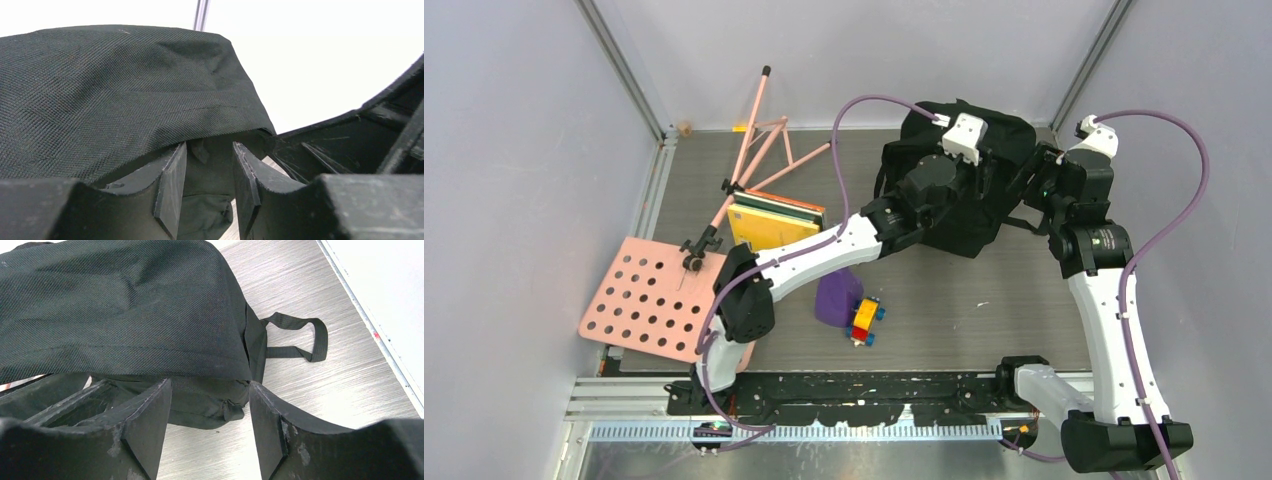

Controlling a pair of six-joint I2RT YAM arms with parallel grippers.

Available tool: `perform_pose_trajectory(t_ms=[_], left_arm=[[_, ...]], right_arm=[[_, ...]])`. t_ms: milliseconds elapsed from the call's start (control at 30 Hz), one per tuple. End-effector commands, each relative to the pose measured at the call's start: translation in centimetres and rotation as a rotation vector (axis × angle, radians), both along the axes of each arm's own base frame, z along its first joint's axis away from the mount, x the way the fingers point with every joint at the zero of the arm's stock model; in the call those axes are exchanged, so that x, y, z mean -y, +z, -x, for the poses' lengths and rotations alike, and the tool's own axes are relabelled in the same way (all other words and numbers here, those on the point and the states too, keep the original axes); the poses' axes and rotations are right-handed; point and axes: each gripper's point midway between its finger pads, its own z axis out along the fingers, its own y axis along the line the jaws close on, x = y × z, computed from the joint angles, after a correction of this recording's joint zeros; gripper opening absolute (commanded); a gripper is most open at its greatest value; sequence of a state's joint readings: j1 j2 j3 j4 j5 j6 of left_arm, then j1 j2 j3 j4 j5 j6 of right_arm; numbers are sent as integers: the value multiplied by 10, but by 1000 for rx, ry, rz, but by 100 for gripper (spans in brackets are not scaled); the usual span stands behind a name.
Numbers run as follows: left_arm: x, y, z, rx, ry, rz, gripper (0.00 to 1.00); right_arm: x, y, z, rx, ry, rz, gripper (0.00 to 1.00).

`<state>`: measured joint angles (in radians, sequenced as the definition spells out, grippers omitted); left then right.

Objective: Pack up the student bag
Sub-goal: Unzip the student bag at the center of the board.

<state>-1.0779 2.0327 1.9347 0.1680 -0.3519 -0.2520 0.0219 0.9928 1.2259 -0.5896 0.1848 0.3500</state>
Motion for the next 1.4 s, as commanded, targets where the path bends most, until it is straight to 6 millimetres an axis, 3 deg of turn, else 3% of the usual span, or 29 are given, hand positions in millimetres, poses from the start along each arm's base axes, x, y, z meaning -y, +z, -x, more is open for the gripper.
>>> perform_pose_trajectory(t_ms=[0,167,300,433,567,667,767,933,1167,1233,1367], left_arm=[[-5,23,-10,54,68,32,40],[-1,15,-14,50,81,19,38],[1,13,-15,52,81,24,37],[2,16,-16,61,83,39,32],[-1,20,-15,77,84,54,17],[-4,27,-9,103,60,69,1],[-6,27,-4,104,39,60,0],[-12,27,0,95,30,28,0],[-27,38,2,92,52,51,0],[-32,41,0,91,60,55,0],[-47,46,-4,84,98,60,0]], right_arm=[[3,19,-4,74,-8,12,63],[2,16,-7,73,1,18,63],[0,15,-11,81,16,23,70],[0,13,-15,88,23,28,71],[-3,13,-19,102,44,36,70],[-5,10,-25,102,88,89,69],[-1,7,-29,89,85,126,66],[4,9,-34,94,73,171,52],[19,15,-32,123,-16,186,6],[23,16,-30,126,-40,187,1],[27,17,-26,136,-72,181,0]])
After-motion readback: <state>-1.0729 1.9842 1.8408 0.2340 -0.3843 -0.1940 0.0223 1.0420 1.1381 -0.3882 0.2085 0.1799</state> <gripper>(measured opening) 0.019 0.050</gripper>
